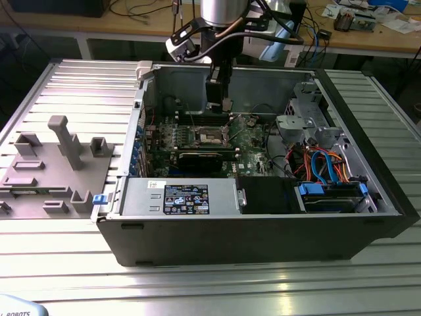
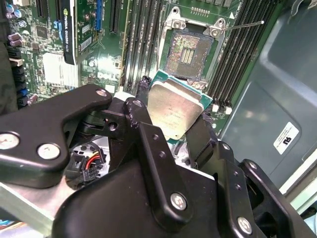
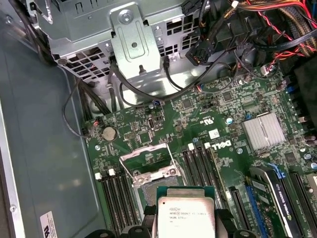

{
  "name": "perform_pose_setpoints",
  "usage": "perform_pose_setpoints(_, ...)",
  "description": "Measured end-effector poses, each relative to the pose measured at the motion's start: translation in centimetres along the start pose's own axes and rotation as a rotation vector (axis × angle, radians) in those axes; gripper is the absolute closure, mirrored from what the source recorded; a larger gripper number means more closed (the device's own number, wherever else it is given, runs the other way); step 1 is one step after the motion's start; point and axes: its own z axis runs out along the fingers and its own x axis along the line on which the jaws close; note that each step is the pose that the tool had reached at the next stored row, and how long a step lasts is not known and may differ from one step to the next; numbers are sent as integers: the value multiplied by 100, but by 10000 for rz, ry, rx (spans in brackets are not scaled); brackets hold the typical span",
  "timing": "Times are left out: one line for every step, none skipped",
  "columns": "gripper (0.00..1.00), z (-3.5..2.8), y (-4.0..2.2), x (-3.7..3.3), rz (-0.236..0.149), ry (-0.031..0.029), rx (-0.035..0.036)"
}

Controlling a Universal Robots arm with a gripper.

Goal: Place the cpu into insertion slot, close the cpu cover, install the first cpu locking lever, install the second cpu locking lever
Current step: 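Place the cpu into insertion slot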

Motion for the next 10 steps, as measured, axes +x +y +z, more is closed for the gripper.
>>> perform_pose_setpoints(45, 0, 0, 0, 28, -2, -1)
perform_pose_setpoints(45, 0, 0, 0, 53, -3, -1)
perform_pose_setpoints(45, 0, 0, 0, 78, -5, -1)
perform_pose_setpoints(45, 0, 0, 0, 109, -8, -2)
perform_pose_setpoints(45, 0, 0, 0, 136, -9, -3)
perform_pose_setpoints(45, 0, 0, 0, 166, -11, -3)
perform_pose_setpoints(45, 0, 0, 0, 194, -13, -4)
perform_pose_setpoints(45, 0, 0, 0, 232, -16, -5)
perform_pose_setpoints(45, 0, 0, 0, 256, -17, -5)
perform_pose_setpoints(45, 0, 0, 0, 304, -20, -6)
